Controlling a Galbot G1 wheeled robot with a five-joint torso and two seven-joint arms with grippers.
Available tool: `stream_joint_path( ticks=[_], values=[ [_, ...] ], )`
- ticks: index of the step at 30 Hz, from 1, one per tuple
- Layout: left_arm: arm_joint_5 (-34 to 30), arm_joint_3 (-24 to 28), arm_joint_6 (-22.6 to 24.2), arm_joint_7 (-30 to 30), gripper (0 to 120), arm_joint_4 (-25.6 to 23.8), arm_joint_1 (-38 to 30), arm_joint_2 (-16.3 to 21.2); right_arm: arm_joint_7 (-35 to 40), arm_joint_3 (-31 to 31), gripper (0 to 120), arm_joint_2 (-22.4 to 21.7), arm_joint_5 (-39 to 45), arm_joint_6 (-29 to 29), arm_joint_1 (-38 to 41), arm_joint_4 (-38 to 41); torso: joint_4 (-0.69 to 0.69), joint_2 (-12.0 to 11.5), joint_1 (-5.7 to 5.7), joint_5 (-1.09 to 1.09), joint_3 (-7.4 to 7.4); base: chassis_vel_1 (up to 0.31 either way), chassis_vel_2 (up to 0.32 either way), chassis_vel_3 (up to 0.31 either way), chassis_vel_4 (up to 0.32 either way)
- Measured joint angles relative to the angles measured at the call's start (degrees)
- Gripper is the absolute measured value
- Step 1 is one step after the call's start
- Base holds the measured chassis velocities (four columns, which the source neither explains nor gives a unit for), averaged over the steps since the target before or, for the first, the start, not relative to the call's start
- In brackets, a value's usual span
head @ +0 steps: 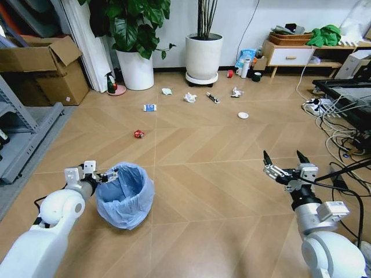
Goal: Pick up the trash bin and place the garbage on the floor into it.
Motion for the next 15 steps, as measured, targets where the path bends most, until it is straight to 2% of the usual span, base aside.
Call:
stream_joint_path(
  ticks=[15],
  values=[
    [-0.26,1.71,1.64,3.9,100,9.35,-3.35,0.58,0.01,0.16,100,0.16,-0.47,0.46,-0.61,0.0,0.01,0.0,0.0,0.01,-0.01,0.0,0.0,0.0,0.0]
  ],
)
